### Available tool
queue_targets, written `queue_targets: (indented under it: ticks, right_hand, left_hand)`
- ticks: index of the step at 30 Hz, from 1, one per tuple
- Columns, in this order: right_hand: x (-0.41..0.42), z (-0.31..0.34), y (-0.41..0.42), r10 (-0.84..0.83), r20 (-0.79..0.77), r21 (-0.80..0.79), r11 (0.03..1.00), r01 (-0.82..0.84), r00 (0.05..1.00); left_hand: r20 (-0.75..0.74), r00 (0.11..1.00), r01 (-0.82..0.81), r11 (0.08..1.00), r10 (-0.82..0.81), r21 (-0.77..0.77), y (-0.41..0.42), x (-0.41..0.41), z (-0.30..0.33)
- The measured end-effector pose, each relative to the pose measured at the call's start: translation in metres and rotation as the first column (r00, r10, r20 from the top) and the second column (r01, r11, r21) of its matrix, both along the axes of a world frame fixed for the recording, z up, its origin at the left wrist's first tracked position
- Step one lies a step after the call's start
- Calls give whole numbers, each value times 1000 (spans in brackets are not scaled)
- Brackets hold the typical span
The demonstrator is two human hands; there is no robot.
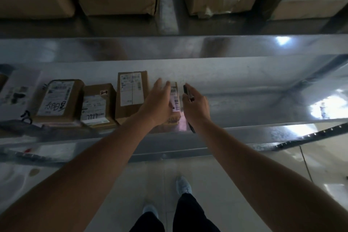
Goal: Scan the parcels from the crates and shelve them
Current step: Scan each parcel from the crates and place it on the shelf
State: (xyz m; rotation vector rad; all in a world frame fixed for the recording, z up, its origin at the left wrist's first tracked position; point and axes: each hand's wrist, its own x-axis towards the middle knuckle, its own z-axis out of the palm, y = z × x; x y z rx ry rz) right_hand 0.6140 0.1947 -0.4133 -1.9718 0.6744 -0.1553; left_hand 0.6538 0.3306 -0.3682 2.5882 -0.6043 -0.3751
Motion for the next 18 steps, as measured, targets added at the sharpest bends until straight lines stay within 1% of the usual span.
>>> queue_targets:
  ticks: [3,7,12,18]
  right_hand:
    - [-14,20,-10,28,-3,-107,994,-28,1000]
    - [-45,58,-21,64,-73,-244,966,-80,995]
    - [-95,102,-30,35,-114,-398,914,-78,993]
    - [-165,157,-57,-24,-140,-554,830,-59,990]
  left_hand:
    - [31,993,113,993,-114,31,5,-7,22]
    - [56,975,209,975,-213,73,7,-17,49]
    - [84,943,315,946,-321,83,-8,-39,86]
    - [182,873,438,892,-452,116,-47,-85,140]
